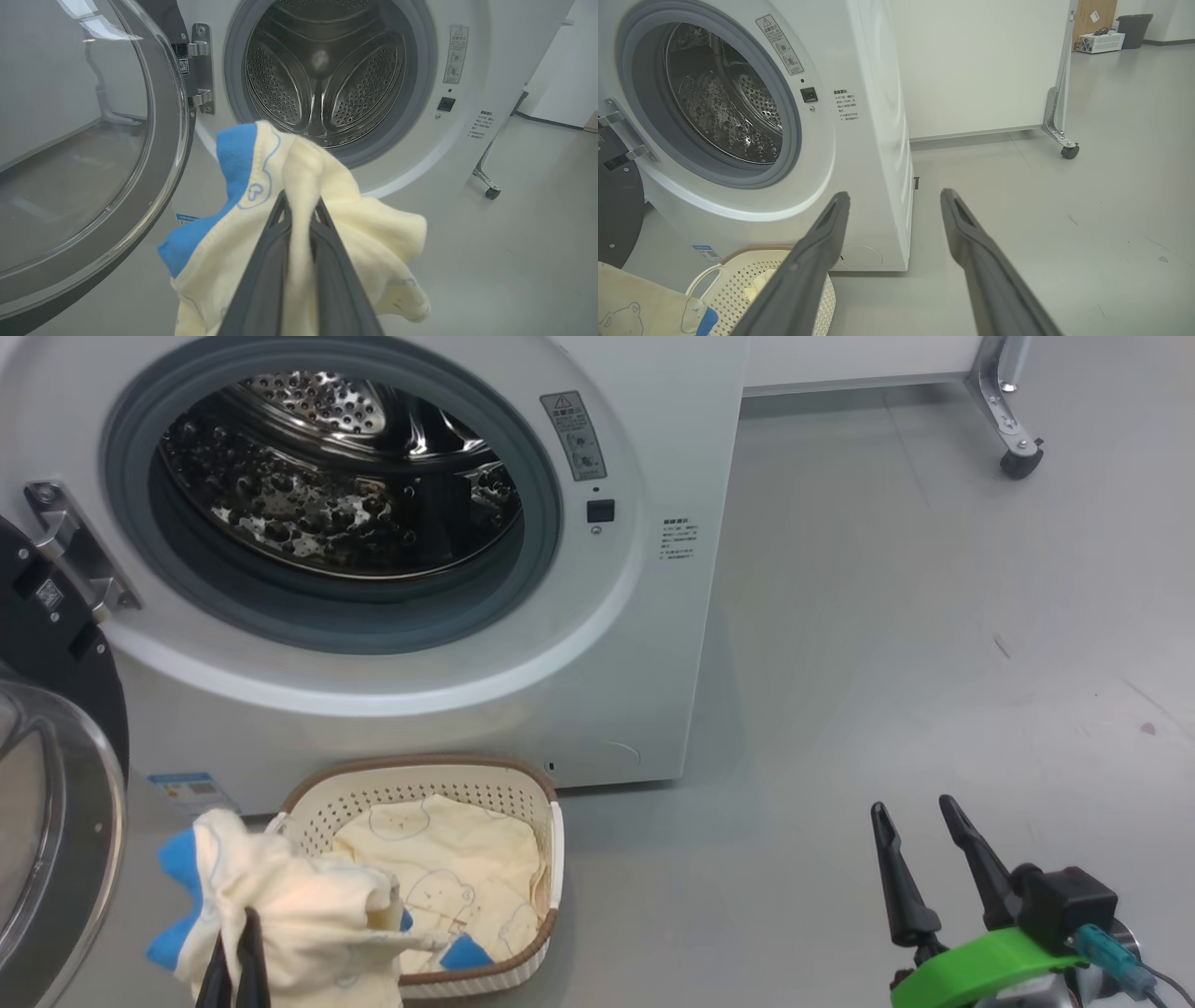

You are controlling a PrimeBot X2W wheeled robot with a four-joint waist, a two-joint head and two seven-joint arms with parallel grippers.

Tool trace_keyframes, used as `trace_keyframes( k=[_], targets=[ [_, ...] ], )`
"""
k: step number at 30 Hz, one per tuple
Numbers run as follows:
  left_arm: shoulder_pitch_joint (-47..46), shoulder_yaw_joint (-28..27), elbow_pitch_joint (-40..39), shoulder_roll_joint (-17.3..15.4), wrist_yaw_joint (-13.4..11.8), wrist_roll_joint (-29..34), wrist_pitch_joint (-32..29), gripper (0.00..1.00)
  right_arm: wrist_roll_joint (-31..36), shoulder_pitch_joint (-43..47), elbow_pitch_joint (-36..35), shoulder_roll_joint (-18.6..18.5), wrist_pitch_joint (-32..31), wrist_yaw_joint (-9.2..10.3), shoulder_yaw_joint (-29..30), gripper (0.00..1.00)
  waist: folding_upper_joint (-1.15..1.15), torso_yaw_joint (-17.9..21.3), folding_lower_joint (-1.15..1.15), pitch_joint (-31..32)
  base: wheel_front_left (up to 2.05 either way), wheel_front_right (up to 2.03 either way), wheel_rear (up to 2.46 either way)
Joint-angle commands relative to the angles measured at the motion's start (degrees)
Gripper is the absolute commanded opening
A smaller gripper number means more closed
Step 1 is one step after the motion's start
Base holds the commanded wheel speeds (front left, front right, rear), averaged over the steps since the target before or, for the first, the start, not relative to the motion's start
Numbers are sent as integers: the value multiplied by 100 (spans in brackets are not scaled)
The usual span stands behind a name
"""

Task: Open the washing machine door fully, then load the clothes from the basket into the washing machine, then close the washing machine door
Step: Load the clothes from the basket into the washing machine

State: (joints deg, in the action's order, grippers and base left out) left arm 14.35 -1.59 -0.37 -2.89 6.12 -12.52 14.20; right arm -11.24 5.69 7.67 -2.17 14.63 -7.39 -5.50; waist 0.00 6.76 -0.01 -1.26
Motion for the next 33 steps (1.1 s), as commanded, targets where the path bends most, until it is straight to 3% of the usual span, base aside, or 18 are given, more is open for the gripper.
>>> trace_keyframes(
  k=[1,7,16,33],
  targets=[
    [-378,-168,-150,1,57,87,80,0,-67,-216,-190,-71,37,-10,-163,100,0,68,1,-104,0,0,0],
    [-790,-93,19,-80,92,206,80,0,-163,-357,-214,-71,37,-10,-214,100,0,160,1,-386,0,0,0],
    [-1762,97,483,-467,121,269,80,0,-418,-701,-229,-71,37,-10,-322,100,0,399,1,-884,0,0,0],
    [-4253,402,1562,-1159,132,270,-361,0,-721,-1240,-213,-71,37,-10,-534,100,0,571,1,-1647,0,0,0]
  ],
)
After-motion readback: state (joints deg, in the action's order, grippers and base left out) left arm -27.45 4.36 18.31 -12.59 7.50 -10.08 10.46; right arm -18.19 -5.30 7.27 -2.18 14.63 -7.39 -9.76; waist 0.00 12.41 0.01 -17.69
